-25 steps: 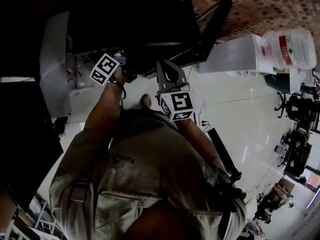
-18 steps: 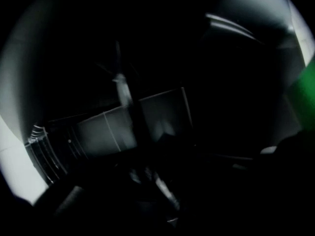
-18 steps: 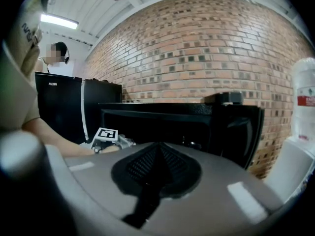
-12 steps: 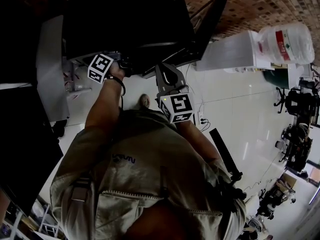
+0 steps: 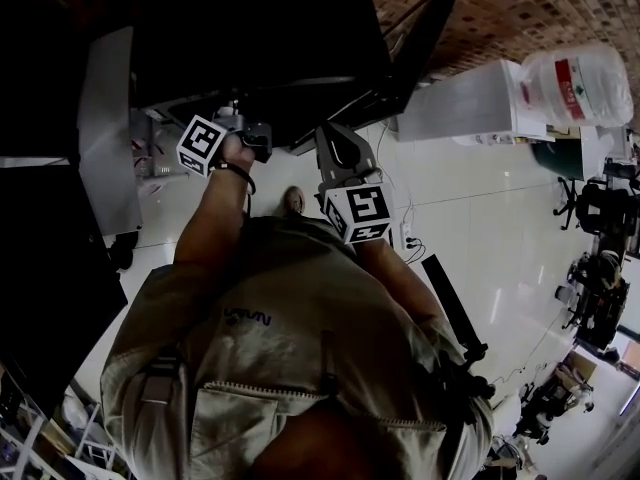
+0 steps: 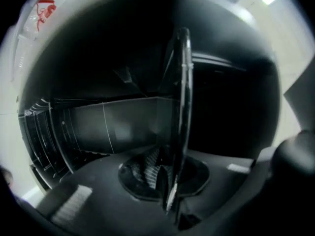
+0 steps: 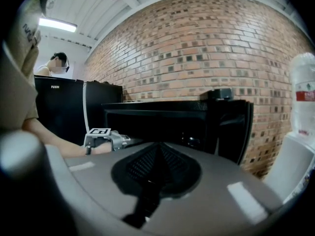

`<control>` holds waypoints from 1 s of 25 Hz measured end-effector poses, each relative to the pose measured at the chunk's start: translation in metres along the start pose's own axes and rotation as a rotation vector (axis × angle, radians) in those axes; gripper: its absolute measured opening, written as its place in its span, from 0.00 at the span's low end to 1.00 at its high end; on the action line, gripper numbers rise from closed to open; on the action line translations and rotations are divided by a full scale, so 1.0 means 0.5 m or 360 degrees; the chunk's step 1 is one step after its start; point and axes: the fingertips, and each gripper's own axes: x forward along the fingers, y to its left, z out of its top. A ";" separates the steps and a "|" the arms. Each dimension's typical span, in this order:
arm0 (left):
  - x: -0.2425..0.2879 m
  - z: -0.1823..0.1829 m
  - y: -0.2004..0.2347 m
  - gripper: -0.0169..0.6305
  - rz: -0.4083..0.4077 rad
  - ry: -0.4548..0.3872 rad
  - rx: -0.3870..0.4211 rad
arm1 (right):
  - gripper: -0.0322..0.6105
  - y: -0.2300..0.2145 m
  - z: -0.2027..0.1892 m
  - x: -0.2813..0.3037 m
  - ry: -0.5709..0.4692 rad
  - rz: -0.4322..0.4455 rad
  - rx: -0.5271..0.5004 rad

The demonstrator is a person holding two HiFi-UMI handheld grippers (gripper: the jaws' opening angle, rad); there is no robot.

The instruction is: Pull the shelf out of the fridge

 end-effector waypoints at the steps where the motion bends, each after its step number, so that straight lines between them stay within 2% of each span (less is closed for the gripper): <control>1: -0.009 -0.004 -0.002 0.06 -0.0002 0.0003 -0.0003 | 0.05 0.002 0.001 -0.002 -0.0005 0.0005 0.0004; 12: -0.125 -0.042 -0.017 0.06 -0.0042 0.0067 -0.0042 | 0.05 0.042 0.003 -0.045 -0.0063 0.0060 0.0050; 16: -0.163 -0.055 -0.056 0.06 -0.0135 0.0092 -0.0126 | 0.05 0.062 0.006 -0.060 -0.0096 0.0068 0.0088; 22: -0.224 -0.071 -0.055 0.06 -0.0080 0.0147 -0.0124 | 0.05 0.087 0.018 -0.075 -0.0143 0.0081 0.0141; 25: -0.247 -0.081 -0.079 0.06 -0.0136 0.0194 -0.0147 | 0.05 0.100 0.026 -0.081 -0.0162 0.0074 0.0162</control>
